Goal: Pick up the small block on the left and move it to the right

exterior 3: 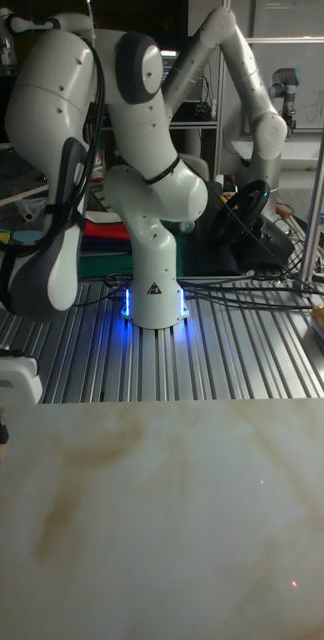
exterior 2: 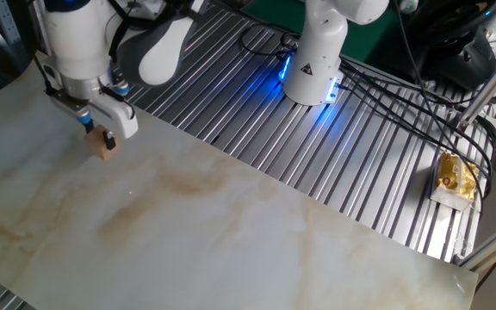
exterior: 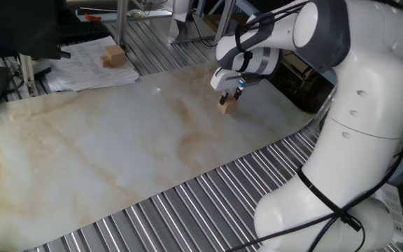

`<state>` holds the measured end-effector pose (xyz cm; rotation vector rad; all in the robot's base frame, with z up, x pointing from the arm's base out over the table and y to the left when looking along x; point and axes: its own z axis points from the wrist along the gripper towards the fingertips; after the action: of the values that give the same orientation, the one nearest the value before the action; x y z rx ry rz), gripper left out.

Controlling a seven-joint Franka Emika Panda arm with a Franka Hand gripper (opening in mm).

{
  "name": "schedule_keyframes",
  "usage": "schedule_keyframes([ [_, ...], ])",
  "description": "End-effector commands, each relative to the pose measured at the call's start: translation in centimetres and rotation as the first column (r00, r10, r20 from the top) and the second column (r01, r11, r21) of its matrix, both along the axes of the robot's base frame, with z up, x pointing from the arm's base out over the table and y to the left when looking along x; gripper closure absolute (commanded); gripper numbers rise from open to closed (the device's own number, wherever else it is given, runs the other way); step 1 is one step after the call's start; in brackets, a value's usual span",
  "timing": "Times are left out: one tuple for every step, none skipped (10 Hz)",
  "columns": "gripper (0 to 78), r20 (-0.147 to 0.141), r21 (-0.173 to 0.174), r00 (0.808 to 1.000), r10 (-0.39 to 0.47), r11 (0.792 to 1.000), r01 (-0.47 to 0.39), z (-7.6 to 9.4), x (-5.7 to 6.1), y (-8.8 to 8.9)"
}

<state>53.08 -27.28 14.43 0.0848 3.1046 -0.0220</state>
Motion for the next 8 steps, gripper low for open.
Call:
schedule_keyframes([
  [76.4,-0.002,0.0,1.0,-0.021,1.0,0.021,1.1,0.1,0.8],
  [76.4,-0.002,0.0,1.0,-0.03,1.0,0.03,1.4,0.0,1.1],
  [76.4,-0.001,-0.001,0.999,-0.035,0.999,0.035,1.8,-0.1,1.6],
  [76.4,-0.001,-0.001,0.999,-0.035,0.999,0.035,1.9,-0.1,1.7],
  [76.4,-0.005,0.0,1.0,-0.027,1.0,0.027,2.6,-0.3,2.5],
  [76.4,-0.008,0.001,1.0,-0.02,1.0,0.02,2.9,-0.2,2.8],
  [76.4,-0.009,0.002,1.0,-0.017,1.0,0.017,3.0,-0.2,3.0],
  [76.4,-0.009,0.0,1.0,-0.02,1.0,0.02,3.1,-0.3,3.7],
])
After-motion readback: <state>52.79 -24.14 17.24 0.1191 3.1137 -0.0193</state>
